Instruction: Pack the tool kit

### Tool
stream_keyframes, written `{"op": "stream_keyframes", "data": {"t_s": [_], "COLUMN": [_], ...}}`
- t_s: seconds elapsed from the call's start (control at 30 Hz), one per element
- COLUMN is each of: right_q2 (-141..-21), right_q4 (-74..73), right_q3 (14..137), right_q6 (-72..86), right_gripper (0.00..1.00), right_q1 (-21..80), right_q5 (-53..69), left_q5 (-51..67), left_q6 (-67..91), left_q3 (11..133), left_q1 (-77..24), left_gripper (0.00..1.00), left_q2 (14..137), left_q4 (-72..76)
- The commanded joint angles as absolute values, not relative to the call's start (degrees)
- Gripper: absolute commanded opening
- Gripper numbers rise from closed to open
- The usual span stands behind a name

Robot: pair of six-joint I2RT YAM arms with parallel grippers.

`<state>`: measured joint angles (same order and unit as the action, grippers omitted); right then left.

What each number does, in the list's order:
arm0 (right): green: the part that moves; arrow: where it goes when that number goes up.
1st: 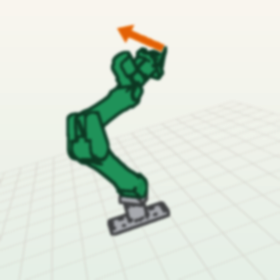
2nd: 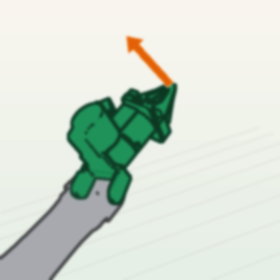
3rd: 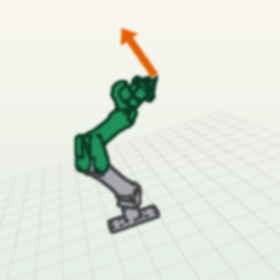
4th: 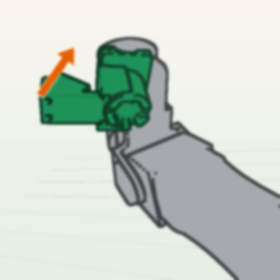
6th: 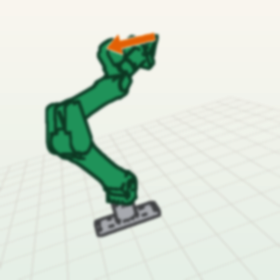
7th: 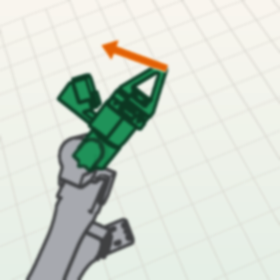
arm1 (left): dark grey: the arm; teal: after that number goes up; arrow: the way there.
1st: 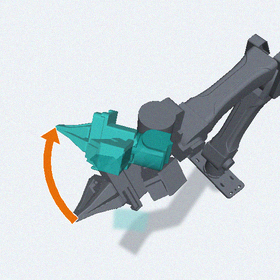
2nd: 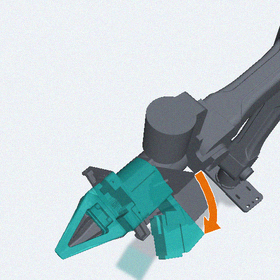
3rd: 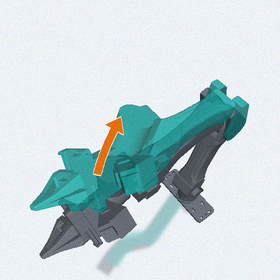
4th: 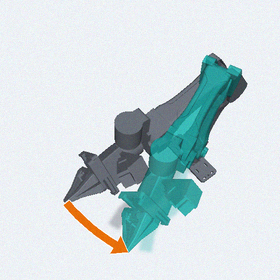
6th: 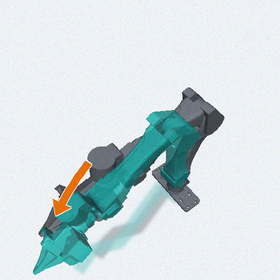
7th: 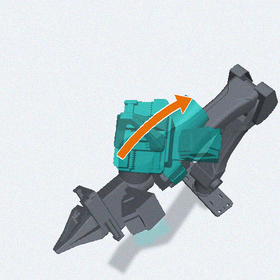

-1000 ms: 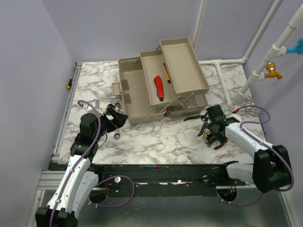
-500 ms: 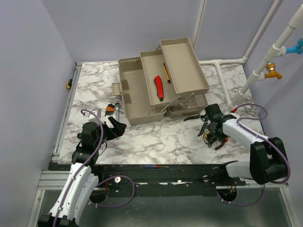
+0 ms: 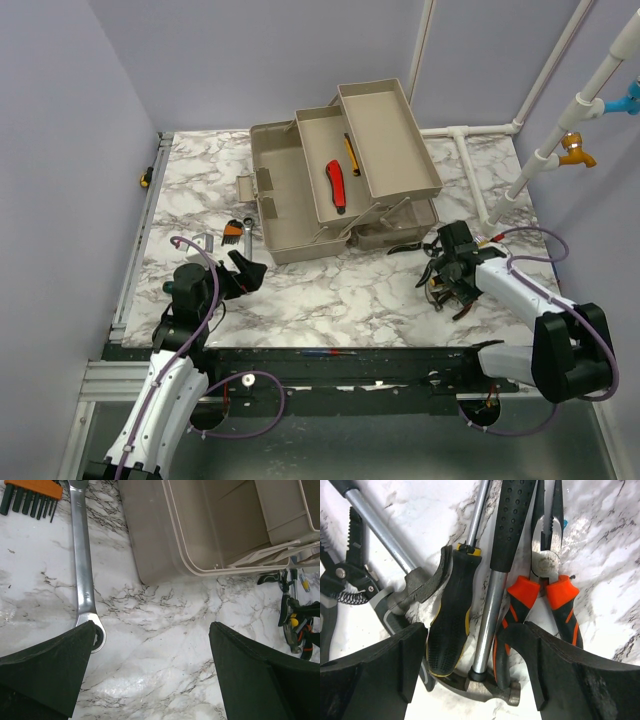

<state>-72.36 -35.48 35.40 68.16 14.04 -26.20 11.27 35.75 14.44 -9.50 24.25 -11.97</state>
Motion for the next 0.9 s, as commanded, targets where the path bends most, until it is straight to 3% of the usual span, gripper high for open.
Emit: {"op": "stream_keyframes", "data": {"t_s": [0.0, 0.3, 0.4, 0.47, 0.87], "right_q2": [-70.1, -66.9, -65.8, -65.1, -67.1], "right_q4": [-40.1, -44.9, -47.3, -48.6, -42.0], "right_q3": [37.5, 40.1, 40.7, 40.7, 37.5], "right_q6": [69.6, 68.5, 68.1, 67.9, 70.7], "right_gripper": [0.83, 0.84, 0.98, 1.0, 0.98], "right_q1": [14.1, 14.1, 14.1, 14.1, 14.1], "right_q5": [-24.0, -25.1, -26.5, -26.8, -24.9], "left_q5": [10.9, 10.7, 10.6, 10.5, 10.3], "left_q6": [34.7, 34.8, 34.8, 34.8, 34.8], "left_q3": [13.7, 13.5, 13.5, 13.6, 13.5], "left_q1": [-9.6, -9.6, -9.6, -9.6, -9.6], "left_gripper": [0.98, 0.98, 0.98, 0.98, 0.98], "left_q2": [24.5, 25.0, 25.4, 25.5, 25.8], "left_q4": [-10.2, -9.8, -9.7, -9.7, -9.6]}}
